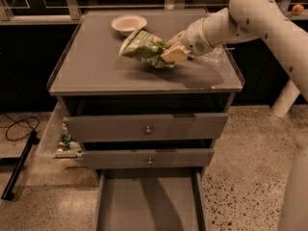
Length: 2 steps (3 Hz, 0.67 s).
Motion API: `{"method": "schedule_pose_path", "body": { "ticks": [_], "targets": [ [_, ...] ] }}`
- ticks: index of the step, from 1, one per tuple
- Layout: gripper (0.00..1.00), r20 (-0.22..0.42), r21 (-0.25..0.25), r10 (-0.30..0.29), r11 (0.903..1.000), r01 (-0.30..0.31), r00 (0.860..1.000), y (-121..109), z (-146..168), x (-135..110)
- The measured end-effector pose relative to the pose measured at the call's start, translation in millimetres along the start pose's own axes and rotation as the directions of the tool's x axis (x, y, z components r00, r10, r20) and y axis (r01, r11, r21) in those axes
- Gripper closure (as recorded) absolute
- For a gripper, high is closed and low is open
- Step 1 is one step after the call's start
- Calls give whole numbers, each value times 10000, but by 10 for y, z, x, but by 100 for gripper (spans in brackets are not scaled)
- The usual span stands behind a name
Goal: Place green jalapeno chip bag into bottom drawer
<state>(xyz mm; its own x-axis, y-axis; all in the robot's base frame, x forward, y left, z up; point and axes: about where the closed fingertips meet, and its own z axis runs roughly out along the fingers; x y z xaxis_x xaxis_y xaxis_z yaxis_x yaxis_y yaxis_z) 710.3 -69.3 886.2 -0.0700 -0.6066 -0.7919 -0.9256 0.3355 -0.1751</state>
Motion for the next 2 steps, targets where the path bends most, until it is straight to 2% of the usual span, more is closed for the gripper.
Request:
{"method": "schedule_pose_path", "body": {
  "ticks": [1, 2],
  "targets": [
    [100, 350, 132, -304, 9995, 299, 9989, 249, -336, -40],
    [100, 27, 242, -577, 9980, 576, 9983, 634, -700, 101]
  ]
}}
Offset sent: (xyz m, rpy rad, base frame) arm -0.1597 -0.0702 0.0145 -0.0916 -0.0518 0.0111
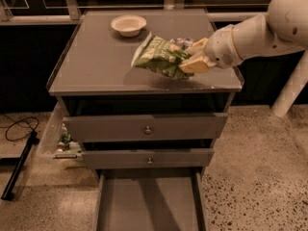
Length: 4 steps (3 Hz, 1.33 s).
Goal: Place green jalapeno chip bag into bottom drawer
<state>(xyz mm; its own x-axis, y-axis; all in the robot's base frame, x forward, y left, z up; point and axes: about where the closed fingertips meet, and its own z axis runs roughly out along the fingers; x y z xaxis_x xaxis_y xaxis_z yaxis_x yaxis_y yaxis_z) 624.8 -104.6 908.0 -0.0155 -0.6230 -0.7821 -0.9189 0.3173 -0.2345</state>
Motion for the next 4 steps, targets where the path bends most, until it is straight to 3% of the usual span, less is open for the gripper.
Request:
{"method": "schedule_pose_path", "body": {
  "ticks": [2, 3, 4],
  "targets": [
    [100, -1319, 525, 2, 9986, 68, 9913, 909, -625, 398],
    [100, -2193, 899, 369, 9958, -174, 9750, 1279, -800, 719],
    [100, -2195, 897, 373, 9958, -179, 9749, 1280, -797, 721]
  ]
}}
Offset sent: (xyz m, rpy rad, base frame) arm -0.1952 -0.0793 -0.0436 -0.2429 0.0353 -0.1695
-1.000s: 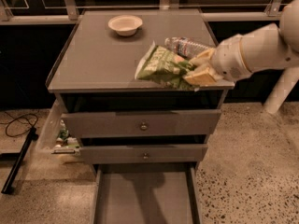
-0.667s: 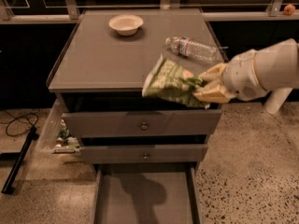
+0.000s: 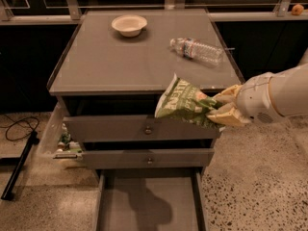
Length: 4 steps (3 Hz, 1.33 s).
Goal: Place green jalapeno chip bag into bottom drawer
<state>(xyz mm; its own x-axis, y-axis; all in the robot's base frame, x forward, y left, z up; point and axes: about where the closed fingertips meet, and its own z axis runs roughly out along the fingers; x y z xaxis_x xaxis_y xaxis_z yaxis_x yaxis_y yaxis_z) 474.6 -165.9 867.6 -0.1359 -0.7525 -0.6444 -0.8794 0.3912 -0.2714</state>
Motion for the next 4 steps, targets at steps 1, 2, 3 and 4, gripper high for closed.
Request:
{"method": "schedule_pose_path", "body": {
  "ticks": [1, 2, 3, 4],
  "targets": [
    [100, -125, -150, 218, 9996, -220, 9997, 49, 133, 82],
    [100, -781, -304, 947, 9948, -973, 9924, 218, 440, 513],
    [100, -1664, -290, 1642, 9848, -1713, 9723, 483, 794, 1146],
    [100, -1896, -411, 1942, 9778, -2054, 9625, 675, 1169, 1615]
  ]
}}
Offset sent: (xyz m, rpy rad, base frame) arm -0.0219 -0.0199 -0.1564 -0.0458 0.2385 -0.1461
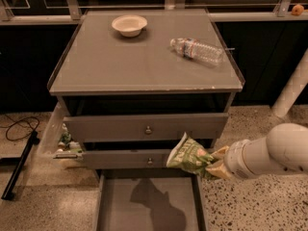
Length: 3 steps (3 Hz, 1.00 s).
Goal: Place green jalapeno chip bag into bottom drawer
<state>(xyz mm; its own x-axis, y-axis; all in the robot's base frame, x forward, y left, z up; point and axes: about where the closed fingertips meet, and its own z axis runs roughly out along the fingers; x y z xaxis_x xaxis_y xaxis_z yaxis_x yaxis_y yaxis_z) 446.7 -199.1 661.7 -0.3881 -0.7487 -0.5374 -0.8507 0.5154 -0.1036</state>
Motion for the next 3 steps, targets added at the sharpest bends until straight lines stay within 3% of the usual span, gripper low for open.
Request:
{"method": "schedule_pose_path", "body": {
  "ticks": [1, 3],
  "targets": [
    [100, 155, -155, -52, 9999, 54, 9999, 6, 430, 300],
    [100, 475, -1310, 390, 9908, -325, 9981, 76, 1193, 901]
  ]
}}
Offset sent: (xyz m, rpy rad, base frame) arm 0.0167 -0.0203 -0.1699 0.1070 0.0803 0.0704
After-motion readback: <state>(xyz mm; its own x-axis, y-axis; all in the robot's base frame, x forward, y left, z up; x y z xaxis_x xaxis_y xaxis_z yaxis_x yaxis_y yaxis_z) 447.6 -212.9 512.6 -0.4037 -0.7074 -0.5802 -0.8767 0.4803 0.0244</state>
